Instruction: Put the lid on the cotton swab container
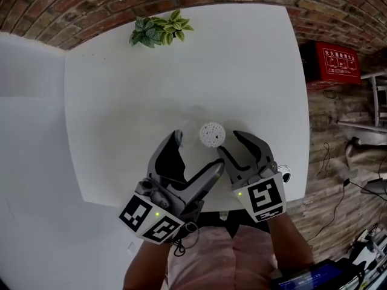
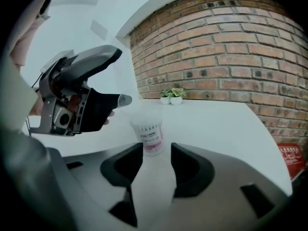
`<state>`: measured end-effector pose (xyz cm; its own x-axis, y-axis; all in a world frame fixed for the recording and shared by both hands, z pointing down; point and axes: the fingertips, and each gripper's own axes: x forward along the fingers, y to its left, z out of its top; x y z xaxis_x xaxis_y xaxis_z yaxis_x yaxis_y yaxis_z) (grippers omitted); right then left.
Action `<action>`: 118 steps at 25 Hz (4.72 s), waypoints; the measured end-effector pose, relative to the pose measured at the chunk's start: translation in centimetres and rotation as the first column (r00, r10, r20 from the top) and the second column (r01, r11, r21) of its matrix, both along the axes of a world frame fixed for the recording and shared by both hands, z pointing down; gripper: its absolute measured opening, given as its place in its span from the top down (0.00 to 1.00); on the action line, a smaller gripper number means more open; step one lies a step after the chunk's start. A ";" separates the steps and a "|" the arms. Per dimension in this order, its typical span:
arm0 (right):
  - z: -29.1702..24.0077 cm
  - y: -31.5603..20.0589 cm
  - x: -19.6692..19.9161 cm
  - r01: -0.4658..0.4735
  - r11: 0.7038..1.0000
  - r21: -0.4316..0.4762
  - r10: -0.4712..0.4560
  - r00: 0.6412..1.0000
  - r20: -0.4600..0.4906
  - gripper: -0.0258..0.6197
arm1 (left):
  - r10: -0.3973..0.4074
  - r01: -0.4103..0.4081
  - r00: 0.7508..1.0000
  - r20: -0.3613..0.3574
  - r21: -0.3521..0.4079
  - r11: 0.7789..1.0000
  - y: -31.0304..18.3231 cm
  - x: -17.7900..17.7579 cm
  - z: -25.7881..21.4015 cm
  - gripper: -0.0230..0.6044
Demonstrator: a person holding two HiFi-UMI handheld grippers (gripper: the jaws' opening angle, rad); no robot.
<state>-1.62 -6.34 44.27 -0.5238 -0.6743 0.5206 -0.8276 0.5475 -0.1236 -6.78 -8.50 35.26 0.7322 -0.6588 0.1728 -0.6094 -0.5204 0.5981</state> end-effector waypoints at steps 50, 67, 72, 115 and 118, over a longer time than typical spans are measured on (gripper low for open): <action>-1.3 -0.1 2.6 -0.006 0.999 -0.040 0.007 1.000 0.022 0.69 | 0.159 -0.159 0.987 -0.005 -0.014 0.987 1.3 2.9 -0.3 0.24; -2.4 -1.1 5.3 -0.106 0.994 0.007 0.105 0.993 0.059 0.73 | 0.198 -0.198 0.980 0.022 -0.026 0.980 1.9 4.1 0.8 0.25; -3.0 -1.8 5.2 -0.100 0.995 0.025 0.098 0.992 0.081 0.72 | 0.233 -0.233 0.971 0.050 -0.007 0.973 2.1 4.2 1.0 0.25; -5.9 -5.2 0.0 0.160 0.987 0.027 -0.162 0.964 0.210 0.52 | 0.333 -0.336 0.938 0.092 0.017 0.942 3.0 4.8 0.6 0.26; -5.9 -5.1 0.1 0.155 0.988 0.025 -0.157 0.964 0.216 0.53 | 0.339 -0.338 0.938 0.075 -0.029 0.941 3.1 5.1 0.5 0.26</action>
